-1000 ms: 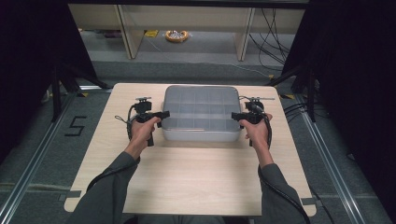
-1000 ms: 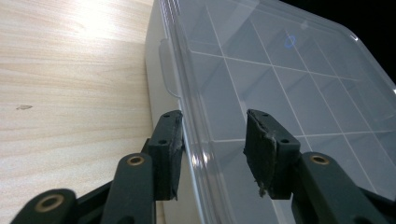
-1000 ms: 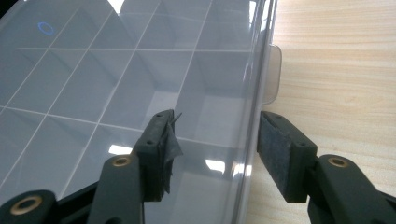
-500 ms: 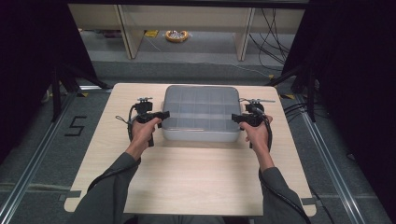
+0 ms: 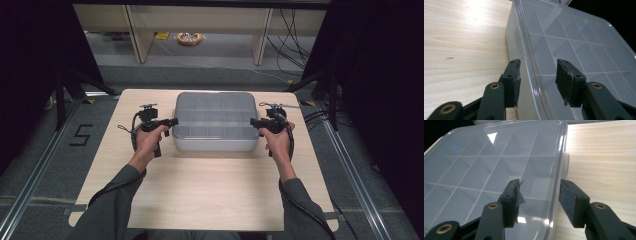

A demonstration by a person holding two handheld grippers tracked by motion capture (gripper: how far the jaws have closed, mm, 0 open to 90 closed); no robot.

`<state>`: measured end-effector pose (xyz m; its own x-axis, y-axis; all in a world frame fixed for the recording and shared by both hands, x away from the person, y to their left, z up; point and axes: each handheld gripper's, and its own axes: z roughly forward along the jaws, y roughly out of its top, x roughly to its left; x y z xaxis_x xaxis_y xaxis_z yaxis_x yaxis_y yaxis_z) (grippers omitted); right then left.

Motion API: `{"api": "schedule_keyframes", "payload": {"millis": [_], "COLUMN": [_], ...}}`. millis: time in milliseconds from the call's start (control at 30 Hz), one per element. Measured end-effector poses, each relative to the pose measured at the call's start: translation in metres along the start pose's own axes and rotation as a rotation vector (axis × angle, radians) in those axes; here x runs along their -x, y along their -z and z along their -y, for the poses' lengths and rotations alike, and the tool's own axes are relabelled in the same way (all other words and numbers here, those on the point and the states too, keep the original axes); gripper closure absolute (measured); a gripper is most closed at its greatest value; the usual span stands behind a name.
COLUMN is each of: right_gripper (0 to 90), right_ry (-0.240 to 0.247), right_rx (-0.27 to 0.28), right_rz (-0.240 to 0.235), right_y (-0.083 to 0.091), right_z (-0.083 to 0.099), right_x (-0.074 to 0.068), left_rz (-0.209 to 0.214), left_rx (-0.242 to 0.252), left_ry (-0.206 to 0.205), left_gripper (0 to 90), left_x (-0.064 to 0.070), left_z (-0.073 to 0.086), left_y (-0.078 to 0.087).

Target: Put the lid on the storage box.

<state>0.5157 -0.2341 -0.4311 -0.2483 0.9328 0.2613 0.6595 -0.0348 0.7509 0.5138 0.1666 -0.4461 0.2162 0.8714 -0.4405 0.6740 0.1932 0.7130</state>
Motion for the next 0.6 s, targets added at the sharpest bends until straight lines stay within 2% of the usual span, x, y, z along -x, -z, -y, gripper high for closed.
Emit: {"api": "schedule_keyframes", "payload": {"millis": [67, 100, 133, 167, 233, 267, 300, 433, 600], "right_gripper": [50.6, 50.4, 49.7, 48.8, 46.8, 45.1, 44.4, 40.9, 36.7], "right_ry": [0.013, 0.015, -0.008, 0.014, 0.022, -0.025, 0.022, 0.031, 0.037], "right_rx": [0.003, 0.011, 0.014, 0.025, 0.025, 0.017, 0.024, 0.030, 0.034], "right_rz": [-0.005, -0.024, -0.032, -0.031, -0.044, -0.051, -0.055, -0.080, -0.113], "right_y": [0.003, 0.006, 0.011, 0.014, 0.019, 0.022, 0.023, 0.029, 0.034], "right_z": [-0.001, -0.001, -0.001, 0.000, 0.002, 0.004, 0.005, 0.013, 0.022], "right_x": [0.002, 0.003, 0.002, 0.003, 0.003, -0.002, 0.001, -0.003, -0.009], "left_rz": [0.013, 0.025, 0.030, 0.033, 0.047, 0.055, 0.066, 0.097, 0.109], "left_rx": [0.004, 0.005, 0.009, 0.012, 0.018, 0.014, 0.013, 0.007, -0.003], "left_ry": [-0.009, -0.013, -0.028, -0.047, -0.068, -0.075, -0.081, -0.101, -0.130], "left_gripper": [51.5, 49.2, 48.1, 47.6, 46.2, 45.1, 44.3, 42.4, 39.9], "left_x": [-0.001, -0.001, 0.000, 0.000, 0.001, 0.002, 0.002, 0.006, 0.007], "left_z": [-0.001, -0.001, 0.000, 0.001, 0.004, 0.005, 0.008, 0.016, 0.026], "left_y": [0.006, 0.011, 0.016, 0.020, 0.028, 0.031, 0.035, 0.044, 0.050]}}
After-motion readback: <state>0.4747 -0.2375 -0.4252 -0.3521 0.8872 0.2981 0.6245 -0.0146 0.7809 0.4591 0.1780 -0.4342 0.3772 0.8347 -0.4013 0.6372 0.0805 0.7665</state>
